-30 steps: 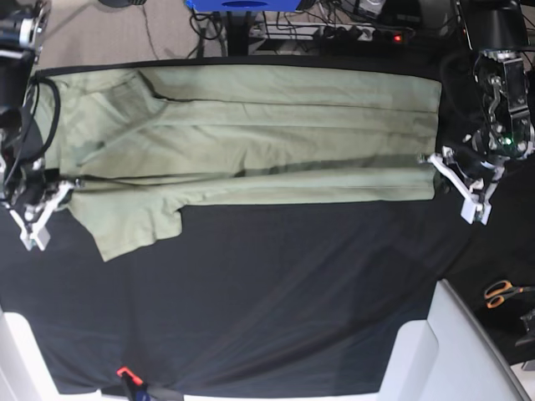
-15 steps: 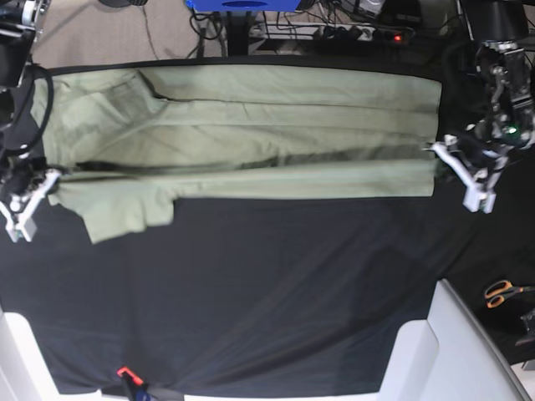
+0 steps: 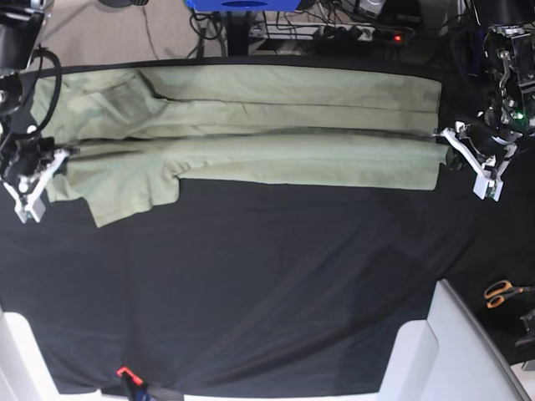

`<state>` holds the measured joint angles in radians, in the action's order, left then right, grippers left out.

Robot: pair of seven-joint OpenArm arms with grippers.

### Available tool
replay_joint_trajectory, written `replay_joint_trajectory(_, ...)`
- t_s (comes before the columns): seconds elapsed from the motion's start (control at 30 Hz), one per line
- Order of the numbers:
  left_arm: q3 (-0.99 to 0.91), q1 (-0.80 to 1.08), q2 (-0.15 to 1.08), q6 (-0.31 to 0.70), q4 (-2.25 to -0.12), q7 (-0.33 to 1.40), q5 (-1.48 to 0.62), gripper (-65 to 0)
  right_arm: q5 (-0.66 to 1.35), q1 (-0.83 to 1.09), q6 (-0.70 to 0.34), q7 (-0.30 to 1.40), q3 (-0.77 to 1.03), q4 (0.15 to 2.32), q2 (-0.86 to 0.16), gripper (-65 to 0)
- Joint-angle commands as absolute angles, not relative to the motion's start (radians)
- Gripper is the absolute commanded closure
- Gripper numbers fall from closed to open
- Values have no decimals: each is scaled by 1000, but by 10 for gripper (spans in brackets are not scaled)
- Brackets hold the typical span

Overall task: Fold the T-shirt properly
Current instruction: 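Lift the hem with both grippers and fold it toward the collar edge, then open both grippers and release the folded shirt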

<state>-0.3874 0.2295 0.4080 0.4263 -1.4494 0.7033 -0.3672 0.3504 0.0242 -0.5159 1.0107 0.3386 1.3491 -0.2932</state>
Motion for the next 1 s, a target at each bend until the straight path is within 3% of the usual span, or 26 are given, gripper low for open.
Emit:
replay_joint_trajectory(0.0,-395,234,423,421,-1468,688,-371,0,351,13,-515,1001,346,1372,-314,0)
replay_joint_trajectory(0.97,-344,303,400,421,-1461,685,-360,0,349,54,-515,993,344,1356,-320,-2)
